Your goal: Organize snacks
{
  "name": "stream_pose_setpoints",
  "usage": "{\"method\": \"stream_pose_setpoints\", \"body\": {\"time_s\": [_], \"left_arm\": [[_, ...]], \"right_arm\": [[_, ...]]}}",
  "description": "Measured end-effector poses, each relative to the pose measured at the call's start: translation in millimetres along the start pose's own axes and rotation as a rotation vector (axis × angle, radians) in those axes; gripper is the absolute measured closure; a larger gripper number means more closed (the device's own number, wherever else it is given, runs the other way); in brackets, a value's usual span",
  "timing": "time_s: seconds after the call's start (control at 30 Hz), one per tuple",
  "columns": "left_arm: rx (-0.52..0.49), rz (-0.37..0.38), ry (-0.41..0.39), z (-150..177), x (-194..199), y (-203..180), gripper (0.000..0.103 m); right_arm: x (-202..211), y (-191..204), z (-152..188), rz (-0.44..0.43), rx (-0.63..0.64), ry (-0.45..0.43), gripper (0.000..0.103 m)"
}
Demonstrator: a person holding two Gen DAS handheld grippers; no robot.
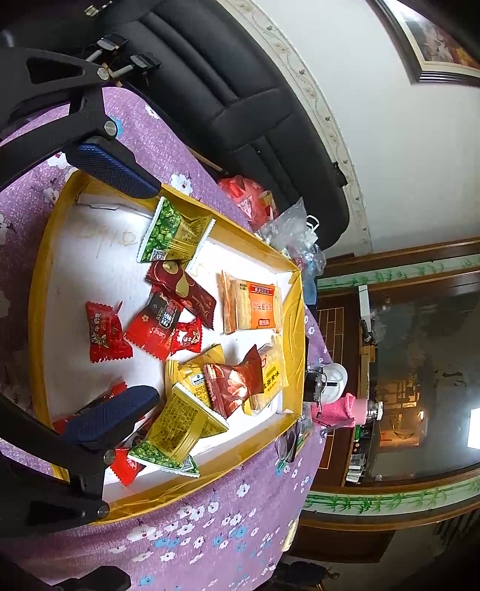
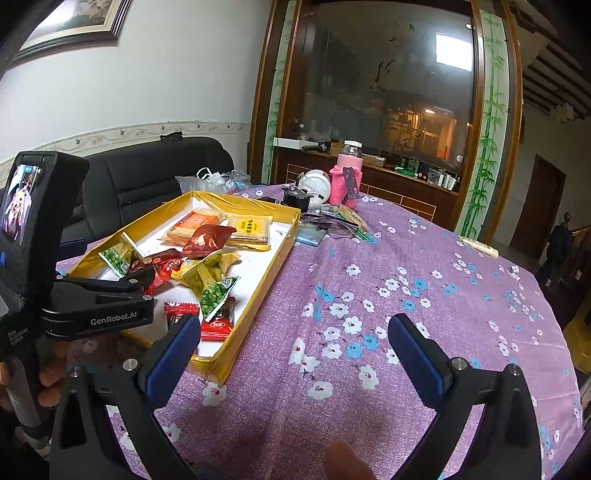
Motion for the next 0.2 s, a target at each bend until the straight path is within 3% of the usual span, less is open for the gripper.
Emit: {"method": "stream_pose_setpoints", "body": {"time_s": [0.2], "left_arm": [[-0.047, -0.014, 0.016, 4.1, -0.8, -1.8, 0.000]], "right_arm": [[0.0, 0.1, 0.1, -0.001, 0.000, 0.002, 0.002]]}}
Point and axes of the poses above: each gripper's, at about its wrist camera, not at the fingertips, and x roughly against the way its jaws point, y to its left, z to its underside, the point moved 5 cm from there along -x, roughly the way its jaws point, and after that the axes turned 4 degrees about x, right-handed, at the moved point
